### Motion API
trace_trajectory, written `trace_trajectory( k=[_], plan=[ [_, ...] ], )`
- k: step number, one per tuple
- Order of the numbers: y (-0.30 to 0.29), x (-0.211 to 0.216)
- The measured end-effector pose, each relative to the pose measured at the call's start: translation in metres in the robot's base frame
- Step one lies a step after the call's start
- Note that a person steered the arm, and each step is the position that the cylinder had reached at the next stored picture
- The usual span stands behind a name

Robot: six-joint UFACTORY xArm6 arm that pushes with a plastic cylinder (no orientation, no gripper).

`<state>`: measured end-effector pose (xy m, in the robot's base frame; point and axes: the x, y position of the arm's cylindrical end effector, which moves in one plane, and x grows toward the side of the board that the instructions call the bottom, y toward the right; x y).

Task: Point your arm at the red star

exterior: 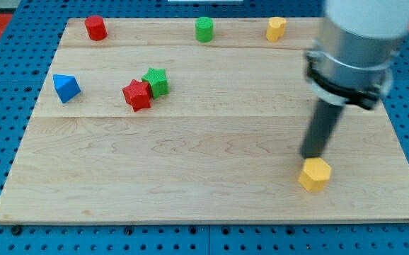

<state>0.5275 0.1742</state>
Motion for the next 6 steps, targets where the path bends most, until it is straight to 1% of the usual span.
trace_trajectory(
  k=[1,2,3,4,5,6],
  plan=[
    [-0.057,-0.037],
    [-0.128,-0.114],
    [-0.152,-0.159],
    [-0.184,-0.184],
    [-0.235,-0.207],
    [-0.24,-0.208]
  ],
)
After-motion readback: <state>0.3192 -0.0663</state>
